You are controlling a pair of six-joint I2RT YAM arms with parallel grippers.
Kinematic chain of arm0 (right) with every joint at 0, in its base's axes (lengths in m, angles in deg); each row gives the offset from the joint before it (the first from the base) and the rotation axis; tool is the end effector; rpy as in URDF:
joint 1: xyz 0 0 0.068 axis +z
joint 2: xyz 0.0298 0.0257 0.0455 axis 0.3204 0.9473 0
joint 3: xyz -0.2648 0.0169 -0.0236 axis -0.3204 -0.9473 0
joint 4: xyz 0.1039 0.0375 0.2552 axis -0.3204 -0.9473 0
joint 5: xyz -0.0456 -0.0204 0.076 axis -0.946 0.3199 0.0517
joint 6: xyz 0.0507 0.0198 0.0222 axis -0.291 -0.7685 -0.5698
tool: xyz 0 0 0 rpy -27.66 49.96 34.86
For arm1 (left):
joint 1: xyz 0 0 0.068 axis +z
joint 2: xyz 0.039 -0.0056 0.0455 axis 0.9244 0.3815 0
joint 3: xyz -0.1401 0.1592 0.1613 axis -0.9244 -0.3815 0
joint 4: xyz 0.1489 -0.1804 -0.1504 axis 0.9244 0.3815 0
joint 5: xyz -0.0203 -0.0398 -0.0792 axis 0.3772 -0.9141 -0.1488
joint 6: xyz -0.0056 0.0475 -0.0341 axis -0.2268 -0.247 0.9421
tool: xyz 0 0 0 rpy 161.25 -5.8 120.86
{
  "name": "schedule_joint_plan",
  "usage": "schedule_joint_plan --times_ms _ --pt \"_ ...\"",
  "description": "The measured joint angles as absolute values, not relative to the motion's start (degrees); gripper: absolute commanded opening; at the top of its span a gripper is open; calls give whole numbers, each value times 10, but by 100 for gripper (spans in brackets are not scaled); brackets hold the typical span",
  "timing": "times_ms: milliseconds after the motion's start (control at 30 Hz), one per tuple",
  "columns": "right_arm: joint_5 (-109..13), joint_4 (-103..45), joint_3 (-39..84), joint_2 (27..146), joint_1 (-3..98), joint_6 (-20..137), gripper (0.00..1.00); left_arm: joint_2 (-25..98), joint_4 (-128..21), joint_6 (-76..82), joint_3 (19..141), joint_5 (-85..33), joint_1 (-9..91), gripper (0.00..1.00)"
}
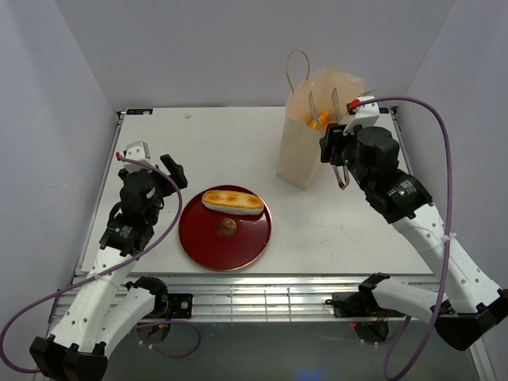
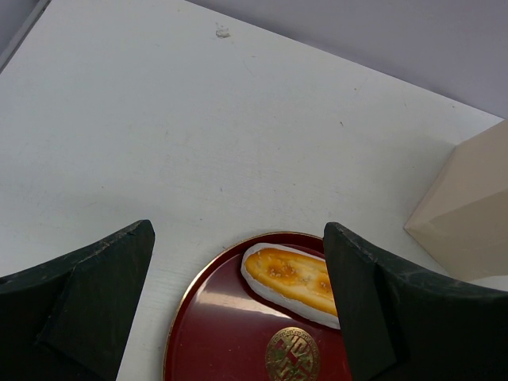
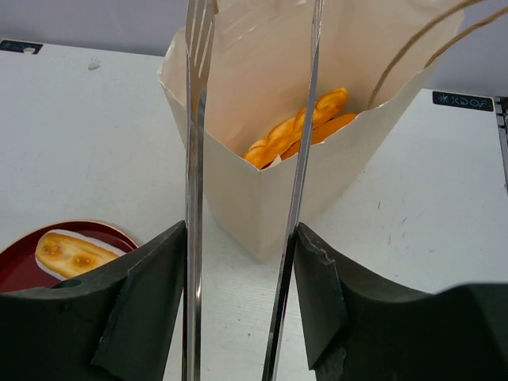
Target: Place the fake bread into the paper bag
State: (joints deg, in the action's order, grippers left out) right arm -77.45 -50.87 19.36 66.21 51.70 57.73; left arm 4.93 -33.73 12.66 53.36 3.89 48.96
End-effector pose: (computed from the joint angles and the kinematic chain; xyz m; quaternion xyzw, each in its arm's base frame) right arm 0.2200 0.1236 0.4290 -0.0477 0.7639 0.0767 0.6390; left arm 0.1982 -0.0502 0.3269 -0.1317 0.7835 -0.0608 0.6042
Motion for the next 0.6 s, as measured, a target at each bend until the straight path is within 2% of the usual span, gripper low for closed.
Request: schedule_joint_plan --times_ms 167,333,600 --pt "-755 -506 199 630 517 579 57 50 -337 127 534 38 490 98" --pt "-680 -478 181 595 517 590 57 51 -337 127 534 38 490 98" --pt "-666 -443 49 508 517 592 55 55 -337 127 534 37 490 98"
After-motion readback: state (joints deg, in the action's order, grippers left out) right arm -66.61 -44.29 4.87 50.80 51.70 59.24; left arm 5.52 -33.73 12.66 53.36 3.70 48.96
